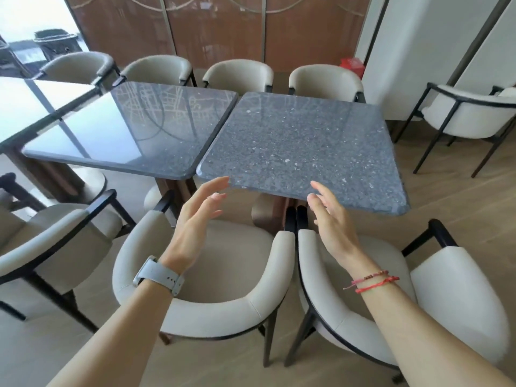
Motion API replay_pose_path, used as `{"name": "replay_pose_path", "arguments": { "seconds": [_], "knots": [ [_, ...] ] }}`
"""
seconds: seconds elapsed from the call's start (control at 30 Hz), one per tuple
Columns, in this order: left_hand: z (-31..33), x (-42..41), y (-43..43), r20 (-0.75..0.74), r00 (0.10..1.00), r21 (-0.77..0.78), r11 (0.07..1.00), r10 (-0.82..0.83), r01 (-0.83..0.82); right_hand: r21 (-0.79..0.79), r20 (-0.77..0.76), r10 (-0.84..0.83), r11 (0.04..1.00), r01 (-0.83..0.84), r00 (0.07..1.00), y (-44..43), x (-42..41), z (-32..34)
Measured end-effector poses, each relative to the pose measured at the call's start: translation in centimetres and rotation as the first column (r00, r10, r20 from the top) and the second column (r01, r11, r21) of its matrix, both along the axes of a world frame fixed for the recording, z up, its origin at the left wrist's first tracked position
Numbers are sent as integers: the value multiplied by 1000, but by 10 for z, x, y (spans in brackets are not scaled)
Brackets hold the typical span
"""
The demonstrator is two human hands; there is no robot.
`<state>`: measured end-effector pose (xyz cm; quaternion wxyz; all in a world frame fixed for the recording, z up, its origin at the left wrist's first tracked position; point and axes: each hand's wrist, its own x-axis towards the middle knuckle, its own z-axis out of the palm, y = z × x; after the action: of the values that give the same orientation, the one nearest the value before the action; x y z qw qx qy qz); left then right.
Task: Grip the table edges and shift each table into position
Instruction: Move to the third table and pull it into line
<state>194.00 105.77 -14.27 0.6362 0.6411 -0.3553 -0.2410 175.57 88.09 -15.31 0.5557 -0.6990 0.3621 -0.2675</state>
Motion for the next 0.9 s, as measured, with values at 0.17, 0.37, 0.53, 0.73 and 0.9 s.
{"name": "replay_pose_path", "arguments": {
  "seconds": [0.17,0.37,0.53,0.73,0.9],
  "knots": [
    [9,-16,40,17,1000,-1,1000,16,-16,4,25,71,997,-71,997,38,0,12],
    [19,-27,88,22,999,-41,998,42,-41,-28,49,111,994,-110,993,89,5,25],
    [16,-24,152,43,991,-45,991,129,-127,-50,36,187,981,-185,982,137,19,28],
    [26,-16,240,32,950,-69,949,310,-307,-50,61,378,925,-376,924,194,71,34],
    [39,-20,318,33,830,-82,829,557,-553,-40,69,601,799,-600,796,251,129,36]
  ]
}}
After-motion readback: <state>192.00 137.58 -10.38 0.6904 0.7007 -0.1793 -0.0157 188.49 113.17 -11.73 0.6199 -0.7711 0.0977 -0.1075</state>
